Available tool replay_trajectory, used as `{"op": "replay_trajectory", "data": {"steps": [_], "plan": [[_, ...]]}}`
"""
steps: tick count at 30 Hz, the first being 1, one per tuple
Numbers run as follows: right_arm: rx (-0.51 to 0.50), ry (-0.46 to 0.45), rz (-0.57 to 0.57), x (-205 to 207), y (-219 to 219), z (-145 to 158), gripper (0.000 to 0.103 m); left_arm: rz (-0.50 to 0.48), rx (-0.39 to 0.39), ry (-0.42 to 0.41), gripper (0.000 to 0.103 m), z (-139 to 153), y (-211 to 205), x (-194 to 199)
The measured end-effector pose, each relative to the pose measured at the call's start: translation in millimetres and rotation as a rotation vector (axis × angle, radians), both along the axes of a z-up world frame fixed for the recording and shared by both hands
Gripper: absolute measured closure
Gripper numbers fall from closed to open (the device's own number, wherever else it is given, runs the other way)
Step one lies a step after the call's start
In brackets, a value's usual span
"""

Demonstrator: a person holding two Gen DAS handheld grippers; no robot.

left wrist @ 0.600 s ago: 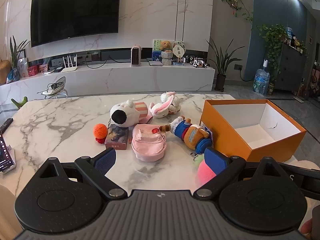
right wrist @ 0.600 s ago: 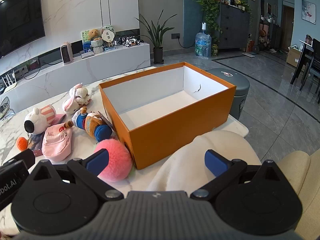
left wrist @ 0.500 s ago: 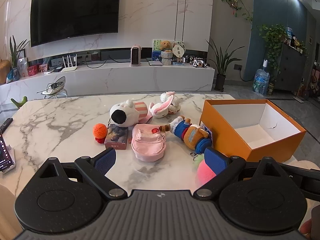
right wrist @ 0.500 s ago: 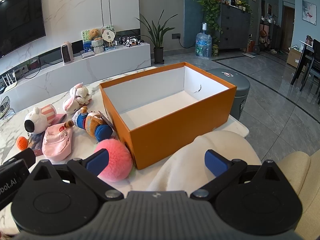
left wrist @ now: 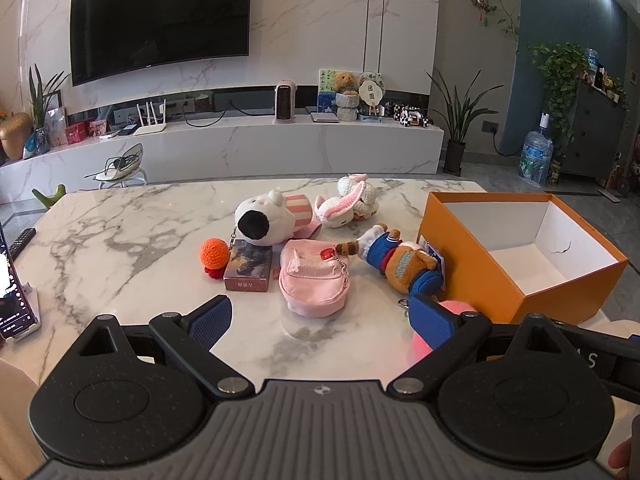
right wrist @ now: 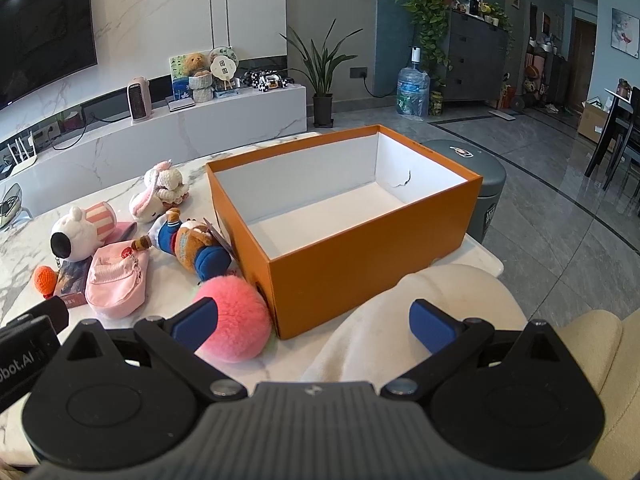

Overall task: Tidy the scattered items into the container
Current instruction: 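Reach the right gripper toward the pink fluffy pompom beside the orange box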

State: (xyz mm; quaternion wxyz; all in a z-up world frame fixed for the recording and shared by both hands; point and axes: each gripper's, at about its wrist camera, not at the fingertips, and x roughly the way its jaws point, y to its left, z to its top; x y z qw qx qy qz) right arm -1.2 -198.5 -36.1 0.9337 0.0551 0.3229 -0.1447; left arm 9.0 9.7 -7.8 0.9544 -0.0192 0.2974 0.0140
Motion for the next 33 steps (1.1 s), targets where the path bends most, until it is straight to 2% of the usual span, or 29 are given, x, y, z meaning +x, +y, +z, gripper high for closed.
{"op": "replay_trajectory", "data": {"steps": [16,19,23,27,29,31,33], "plan": [[-0.023,-0.004,0.049,26,19,-9,0.000,0.044,0.034,0.067,0.000,-13,19,26],[-0.032,-0.012,0.090,33,27,-11,0.001,0.057,0.047,0.084,0.000,-17,21,35],[0.018,-0.057,0.131,39,31,-18,0.001,0.079,0.043,0.108,0.000,-25,29,48],[0.017,-0.047,0.201,53,40,-26,0.001,0.110,0.059,0.124,0.000,-34,36,63],[0.025,-0.032,0.244,61,43,-30,0.005,0.118,0.055,0.138,0.000,-38,39,70],[0.023,-0.003,0.281,71,48,-35,0.026,0.127,0.049,0.155,0.000,-43,42,77],[0.023,0.044,0.312,82,52,-43,0.035,0.127,0.047,0.173,0.000,-49,43,84]]}}
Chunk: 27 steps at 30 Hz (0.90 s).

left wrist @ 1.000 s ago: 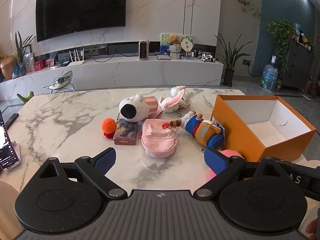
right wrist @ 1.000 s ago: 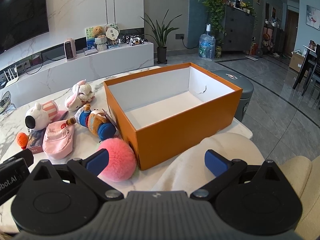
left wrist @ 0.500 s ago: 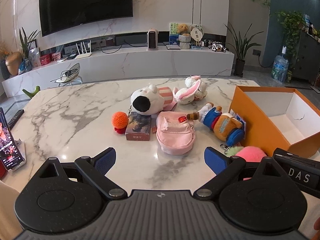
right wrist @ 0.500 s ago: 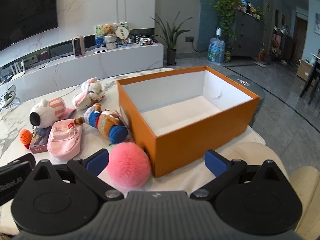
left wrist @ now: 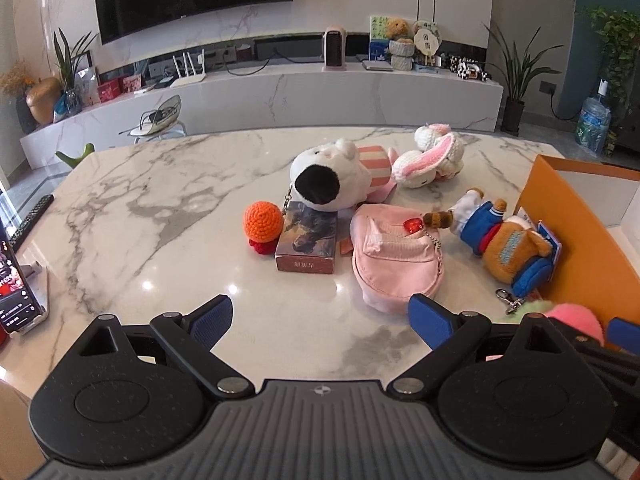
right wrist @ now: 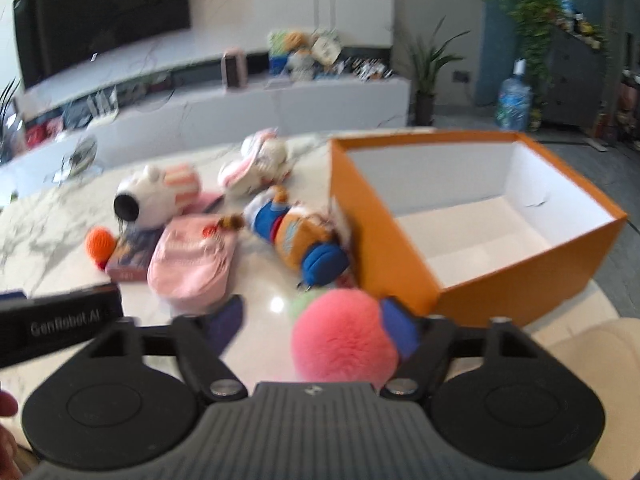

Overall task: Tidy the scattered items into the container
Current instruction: 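Reach the right gripper toward the pink fluffy pompom beside the orange box, then grasp the pink pompom with the right gripper while the left gripper approaches the orange crocheted ball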

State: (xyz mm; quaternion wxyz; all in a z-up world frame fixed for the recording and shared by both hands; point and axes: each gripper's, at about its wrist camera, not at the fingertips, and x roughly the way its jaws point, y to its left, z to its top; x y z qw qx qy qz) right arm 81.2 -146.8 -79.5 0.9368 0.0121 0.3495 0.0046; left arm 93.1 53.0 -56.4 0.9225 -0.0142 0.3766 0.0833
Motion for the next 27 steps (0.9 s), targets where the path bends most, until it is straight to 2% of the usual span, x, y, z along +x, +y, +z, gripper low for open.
{"op": "replay_trajectory", "data": {"steps": [6,9,13,15,19,27], "plan": [[-0.024,0.099,-0.007,25,0,-26,0.037,-0.021,-0.003,0.051,0.000,-16,-4,23],[-0.073,0.111,-0.034,33,-2,-37,0.035,-0.035,-0.002,0.073,0.000,-25,-8,34],[-0.090,0.155,-0.040,43,-2,-51,0.035,-0.054,-0.003,0.103,0.000,-34,-13,44],[-0.105,0.172,-0.038,47,0,-56,0.038,-0.055,-0.004,0.113,0.000,-38,-13,47],[-0.129,0.189,-0.030,52,3,-61,0.051,-0.039,0.001,0.123,0.000,-40,-8,50],[-0.166,0.165,0.058,47,25,-56,0.057,-0.012,0.005,0.116,0.000,-39,9,51]]}}
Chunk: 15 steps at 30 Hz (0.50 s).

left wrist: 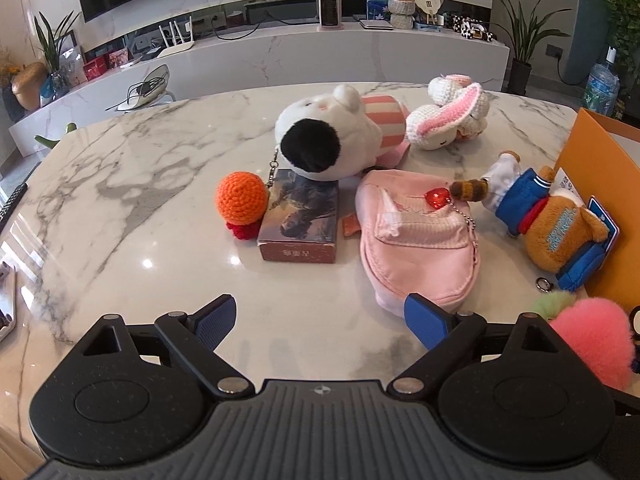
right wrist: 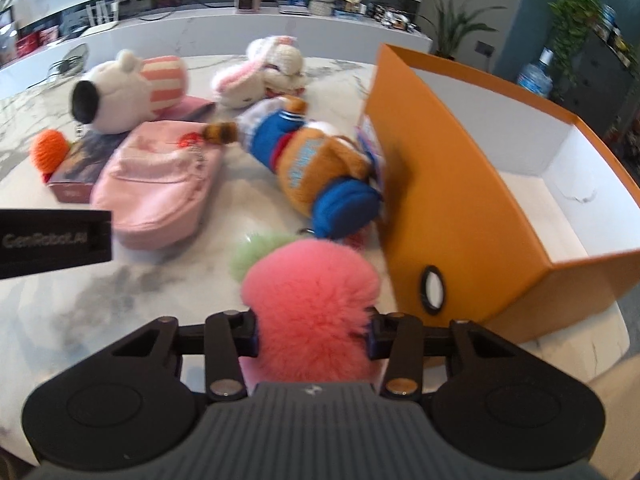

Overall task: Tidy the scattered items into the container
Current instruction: 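Grasp the pink pompom with the right gripper while the left gripper approaches the orange crocheted ball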

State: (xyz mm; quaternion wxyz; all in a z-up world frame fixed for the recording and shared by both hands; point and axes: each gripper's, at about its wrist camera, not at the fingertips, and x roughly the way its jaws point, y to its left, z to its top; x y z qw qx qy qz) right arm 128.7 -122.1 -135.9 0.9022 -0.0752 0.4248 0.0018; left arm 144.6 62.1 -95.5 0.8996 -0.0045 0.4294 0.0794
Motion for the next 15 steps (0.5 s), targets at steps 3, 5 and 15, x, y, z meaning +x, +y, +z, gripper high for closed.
{"op": "replay_trajectory", "data": {"steps": [3,5,15], "plan": [[-0.011,-0.014,0.033,2,10,2,0.057,0.005,0.003,-0.007,0.000,2,7,-1],[-0.016,-0.011,0.049,6,17,2,0.057,0.009,0.011,-0.012,0.002,3,12,-1],[-0.022,0.034,0.013,38,23,-5,0.044,0.075,0.023,-0.023,0.002,3,47,18]]}}
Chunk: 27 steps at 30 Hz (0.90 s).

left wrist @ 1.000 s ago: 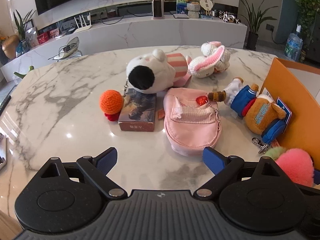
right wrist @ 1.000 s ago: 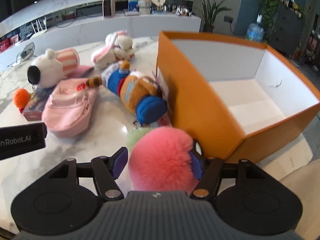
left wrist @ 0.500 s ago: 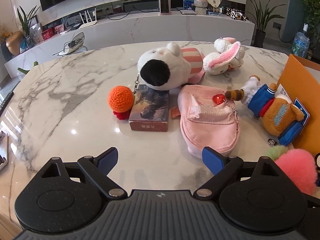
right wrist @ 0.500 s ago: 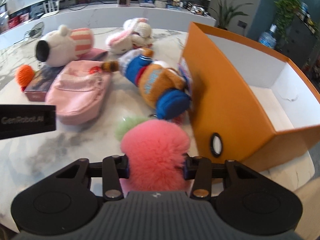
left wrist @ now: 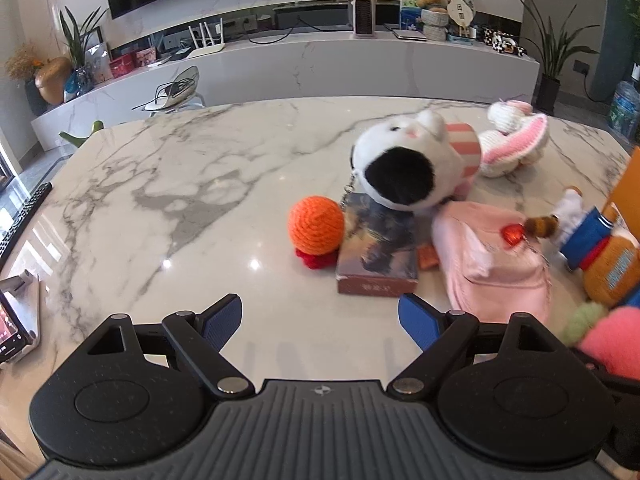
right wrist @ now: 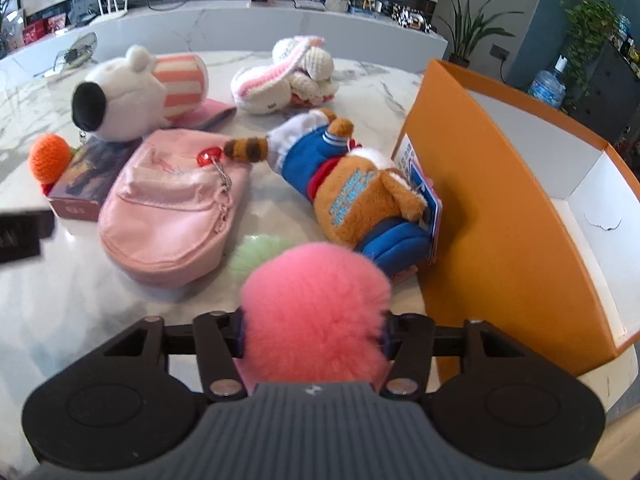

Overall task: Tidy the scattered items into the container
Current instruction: 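Grasp the pink pompom with the right gripper while the left gripper approaches the orange crocheted ball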

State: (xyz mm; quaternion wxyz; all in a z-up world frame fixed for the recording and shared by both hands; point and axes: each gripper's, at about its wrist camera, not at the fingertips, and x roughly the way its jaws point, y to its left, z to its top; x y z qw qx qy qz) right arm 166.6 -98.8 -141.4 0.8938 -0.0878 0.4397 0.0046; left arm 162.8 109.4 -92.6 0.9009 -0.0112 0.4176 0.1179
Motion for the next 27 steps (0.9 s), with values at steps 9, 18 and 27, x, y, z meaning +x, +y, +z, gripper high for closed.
{"op": "replay_trajectory", "data": {"steps": [9,18,27], "plan": [[0.050,0.060,-0.025,17,-5,25,0.057,-0.037,-0.008,-0.006,0.004,1,16,24],[0.129,-0.014,0.032,52,19,63,0.058,-0.089,-0.069,-0.002,0.023,-2,28,56],[0.150,0.002,0.076,69,42,48,0.058,-0.080,-0.151,0.005,0.053,-20,47,76]]}}
